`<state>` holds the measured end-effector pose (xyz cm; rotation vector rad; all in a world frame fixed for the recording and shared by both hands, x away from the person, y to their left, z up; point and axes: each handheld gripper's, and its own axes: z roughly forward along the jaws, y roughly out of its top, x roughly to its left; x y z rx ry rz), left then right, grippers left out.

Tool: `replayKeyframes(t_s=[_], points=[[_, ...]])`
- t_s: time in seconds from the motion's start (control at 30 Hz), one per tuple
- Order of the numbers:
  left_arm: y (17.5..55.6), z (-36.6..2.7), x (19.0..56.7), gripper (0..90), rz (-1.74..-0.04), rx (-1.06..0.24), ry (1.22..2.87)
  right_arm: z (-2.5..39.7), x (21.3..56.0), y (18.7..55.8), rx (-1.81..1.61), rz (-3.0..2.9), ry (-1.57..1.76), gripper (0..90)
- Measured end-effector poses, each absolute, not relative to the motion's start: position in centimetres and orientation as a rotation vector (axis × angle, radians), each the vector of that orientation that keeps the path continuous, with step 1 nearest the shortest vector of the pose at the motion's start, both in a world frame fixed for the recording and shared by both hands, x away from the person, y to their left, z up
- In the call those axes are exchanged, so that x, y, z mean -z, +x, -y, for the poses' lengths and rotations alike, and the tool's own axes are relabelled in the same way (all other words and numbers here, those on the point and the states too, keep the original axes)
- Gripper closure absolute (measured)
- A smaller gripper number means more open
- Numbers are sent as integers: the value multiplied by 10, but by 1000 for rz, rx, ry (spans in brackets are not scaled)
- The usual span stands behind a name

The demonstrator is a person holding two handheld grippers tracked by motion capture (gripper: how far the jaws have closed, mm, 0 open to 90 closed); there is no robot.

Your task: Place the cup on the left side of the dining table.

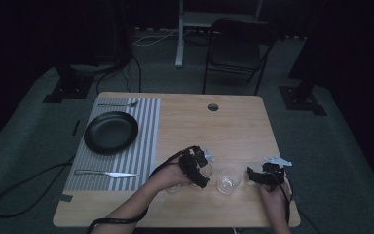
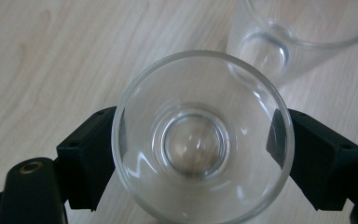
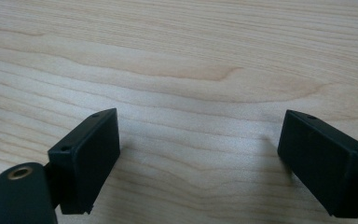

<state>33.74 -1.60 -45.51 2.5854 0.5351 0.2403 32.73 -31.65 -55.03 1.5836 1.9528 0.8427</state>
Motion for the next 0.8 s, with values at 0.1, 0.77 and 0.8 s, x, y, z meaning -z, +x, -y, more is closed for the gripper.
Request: replayKeyframes(t_s=[0.1,0.77,0.8], points=[[340,19,455,180,-548,-238,2582,316,550,327,-843,-1952,1585,124],[367,7,435,181,-661,-267,2489,317,550,327,-843,-1953,1582,124],[368,5,433,181,-666,-267,2480,317,550,327,-843,-1952,1581,124]])
